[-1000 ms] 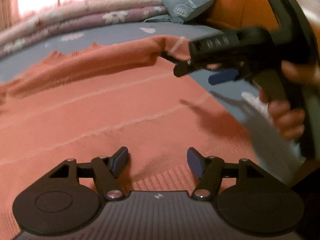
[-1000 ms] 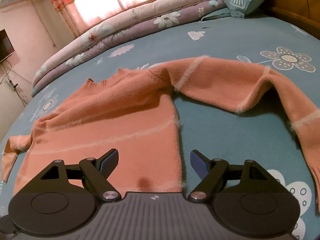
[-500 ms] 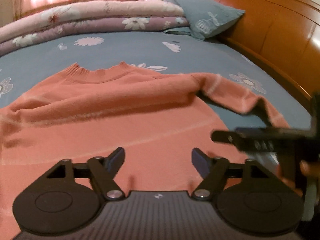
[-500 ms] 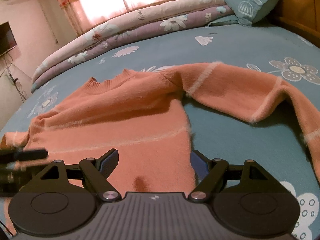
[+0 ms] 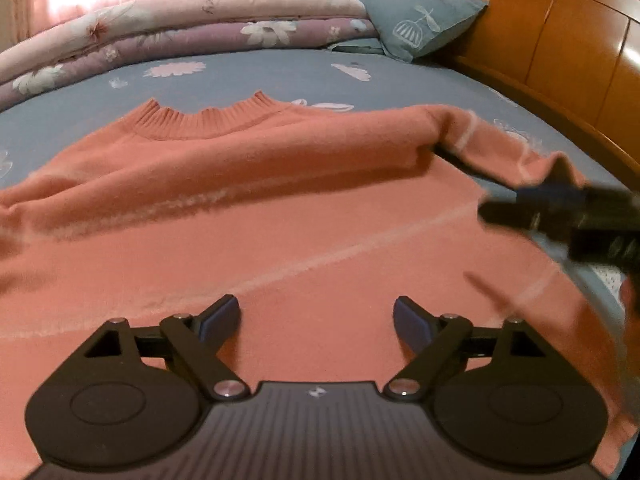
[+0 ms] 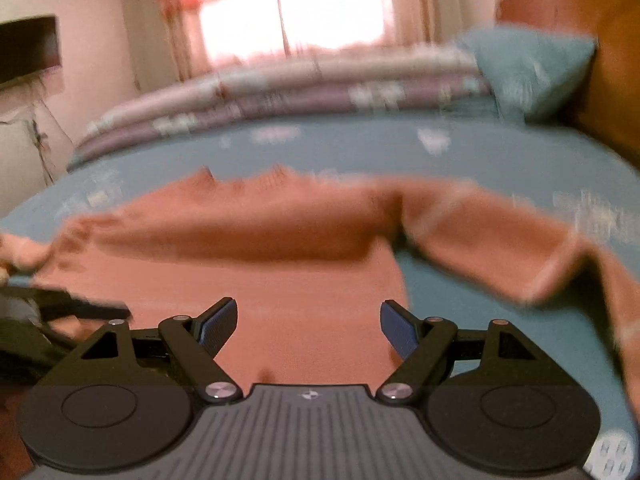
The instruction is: Fold clothes
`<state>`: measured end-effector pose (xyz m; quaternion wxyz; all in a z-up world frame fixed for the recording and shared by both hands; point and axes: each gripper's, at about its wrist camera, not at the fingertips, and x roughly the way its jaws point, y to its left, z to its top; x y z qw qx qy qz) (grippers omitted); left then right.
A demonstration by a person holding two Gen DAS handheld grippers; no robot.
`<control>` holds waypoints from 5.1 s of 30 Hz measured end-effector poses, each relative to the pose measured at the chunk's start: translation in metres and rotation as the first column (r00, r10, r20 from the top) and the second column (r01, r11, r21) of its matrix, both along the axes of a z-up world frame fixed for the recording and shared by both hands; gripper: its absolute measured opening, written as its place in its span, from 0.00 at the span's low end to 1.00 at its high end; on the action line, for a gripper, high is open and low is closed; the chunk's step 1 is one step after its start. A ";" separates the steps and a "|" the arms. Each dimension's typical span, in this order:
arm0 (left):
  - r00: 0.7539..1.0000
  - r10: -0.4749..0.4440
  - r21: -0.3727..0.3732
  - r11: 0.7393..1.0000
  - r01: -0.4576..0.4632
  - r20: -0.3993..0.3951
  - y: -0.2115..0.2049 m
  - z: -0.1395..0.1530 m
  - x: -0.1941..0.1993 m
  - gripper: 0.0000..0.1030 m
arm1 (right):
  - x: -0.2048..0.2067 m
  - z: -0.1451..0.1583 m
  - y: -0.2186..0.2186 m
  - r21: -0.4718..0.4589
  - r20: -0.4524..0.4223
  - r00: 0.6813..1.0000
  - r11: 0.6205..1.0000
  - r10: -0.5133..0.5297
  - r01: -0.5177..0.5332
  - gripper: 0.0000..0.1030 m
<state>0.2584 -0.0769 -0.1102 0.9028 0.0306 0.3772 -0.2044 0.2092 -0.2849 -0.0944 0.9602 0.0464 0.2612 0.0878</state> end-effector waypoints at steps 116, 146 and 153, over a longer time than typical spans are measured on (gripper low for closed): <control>0.998 -0.061 -0.089 0.994 0.064 0.034 0.016 -0.005 0.026 0.91 | 0.255 0.023 -0.072 -0.431 -0.264 0.963 0.899 -0.051 -0.071 0.47; 0.995 -0.080 -0.066 0.994 0.084 0.055 0.015 -0.008 0.027 0.94 | 0.248 0.017 -0.044 -0.526 -0.250 0.953 0.850 -0.169 0.012 0.15; 0.995 -0.080 -0.068 0.994 0.084 0.055 0.014 -0.007 0.026 0.94 | 0.228 0.035 -0.013 -0.160 -0.383 0.920 0.974 0.087 -0.159 0.17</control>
